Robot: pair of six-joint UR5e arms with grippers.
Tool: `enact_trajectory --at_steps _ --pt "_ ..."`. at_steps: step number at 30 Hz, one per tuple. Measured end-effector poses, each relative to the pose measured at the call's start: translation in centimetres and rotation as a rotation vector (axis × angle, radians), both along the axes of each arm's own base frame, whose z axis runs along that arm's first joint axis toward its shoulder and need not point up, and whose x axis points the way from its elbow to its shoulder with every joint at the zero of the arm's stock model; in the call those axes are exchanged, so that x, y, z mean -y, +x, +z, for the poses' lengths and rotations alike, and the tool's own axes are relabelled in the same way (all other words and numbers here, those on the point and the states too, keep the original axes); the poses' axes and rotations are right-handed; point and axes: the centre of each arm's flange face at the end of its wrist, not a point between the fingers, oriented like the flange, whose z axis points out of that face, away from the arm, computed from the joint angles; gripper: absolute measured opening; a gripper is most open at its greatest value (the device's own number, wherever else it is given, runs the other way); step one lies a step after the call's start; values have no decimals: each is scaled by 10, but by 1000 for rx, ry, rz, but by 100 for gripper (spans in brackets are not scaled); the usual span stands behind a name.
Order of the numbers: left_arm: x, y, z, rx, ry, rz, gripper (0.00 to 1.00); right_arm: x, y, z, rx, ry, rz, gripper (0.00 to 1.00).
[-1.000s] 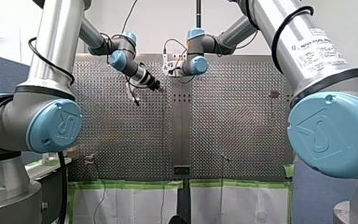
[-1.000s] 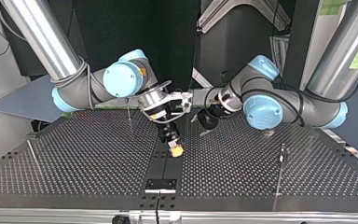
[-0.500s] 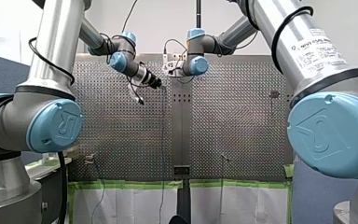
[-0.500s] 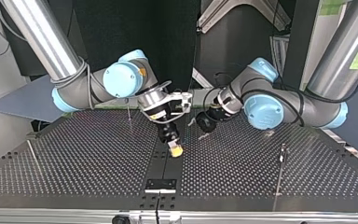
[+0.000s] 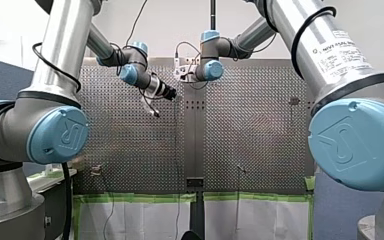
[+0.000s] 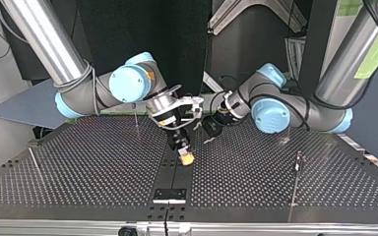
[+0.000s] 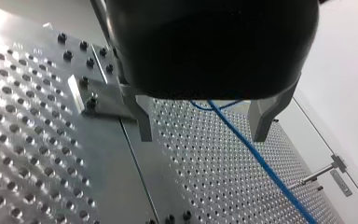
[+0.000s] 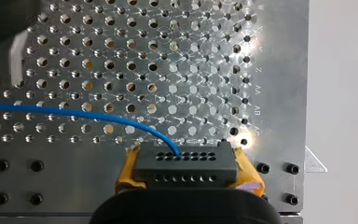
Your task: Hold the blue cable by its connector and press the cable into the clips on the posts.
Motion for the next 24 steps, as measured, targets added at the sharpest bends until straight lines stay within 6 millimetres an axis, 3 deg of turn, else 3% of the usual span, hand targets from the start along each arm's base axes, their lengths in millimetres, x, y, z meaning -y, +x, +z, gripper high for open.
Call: enact_trajectory --at_steps 24 --pt "16 11 6 57 -148 -56 100 -5 3 0 -1 0 11 0"
